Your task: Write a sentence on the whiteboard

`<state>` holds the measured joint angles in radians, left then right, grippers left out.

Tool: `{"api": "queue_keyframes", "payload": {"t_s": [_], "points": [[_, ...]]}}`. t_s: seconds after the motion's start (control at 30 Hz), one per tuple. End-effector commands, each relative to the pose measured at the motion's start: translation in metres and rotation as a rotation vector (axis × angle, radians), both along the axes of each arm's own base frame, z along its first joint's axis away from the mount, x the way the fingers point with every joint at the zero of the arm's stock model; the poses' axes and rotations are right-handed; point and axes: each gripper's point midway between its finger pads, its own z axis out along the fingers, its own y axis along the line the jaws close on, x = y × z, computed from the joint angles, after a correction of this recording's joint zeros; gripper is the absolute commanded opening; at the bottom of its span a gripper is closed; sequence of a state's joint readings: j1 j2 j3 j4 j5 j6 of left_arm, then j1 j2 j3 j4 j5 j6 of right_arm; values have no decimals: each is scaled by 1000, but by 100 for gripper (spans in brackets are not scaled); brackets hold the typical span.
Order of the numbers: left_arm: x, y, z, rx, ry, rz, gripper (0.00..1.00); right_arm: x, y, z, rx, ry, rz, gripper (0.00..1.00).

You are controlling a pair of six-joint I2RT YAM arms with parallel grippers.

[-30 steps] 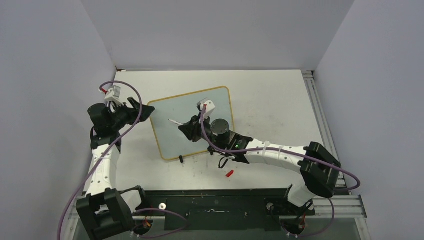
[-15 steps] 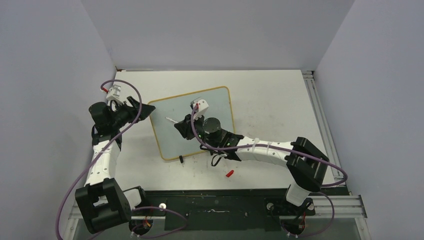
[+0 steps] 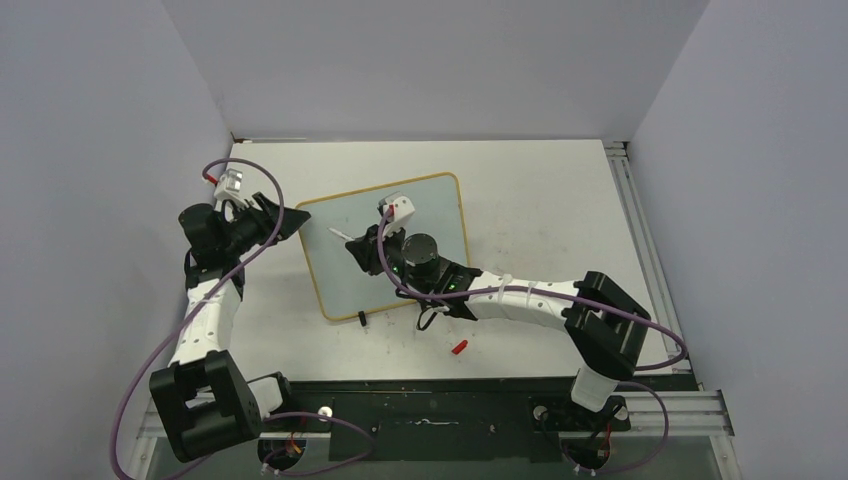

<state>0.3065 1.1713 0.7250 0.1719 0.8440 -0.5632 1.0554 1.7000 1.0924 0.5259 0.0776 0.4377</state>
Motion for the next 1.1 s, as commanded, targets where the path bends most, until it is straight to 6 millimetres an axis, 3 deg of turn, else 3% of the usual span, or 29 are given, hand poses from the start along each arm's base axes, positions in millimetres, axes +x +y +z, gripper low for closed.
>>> {"api": "queue_keyframes", "payload": {"t_s": [0.0, 1.07], "points": [[2, -4, 10, 11, -54, -29, 49, 8, 8, 38, 97, -68, -22, 5], [4, -6, 3, 16, -28, -34, 33, 20, 15, 14, 59, -41, -67, 5]]}}
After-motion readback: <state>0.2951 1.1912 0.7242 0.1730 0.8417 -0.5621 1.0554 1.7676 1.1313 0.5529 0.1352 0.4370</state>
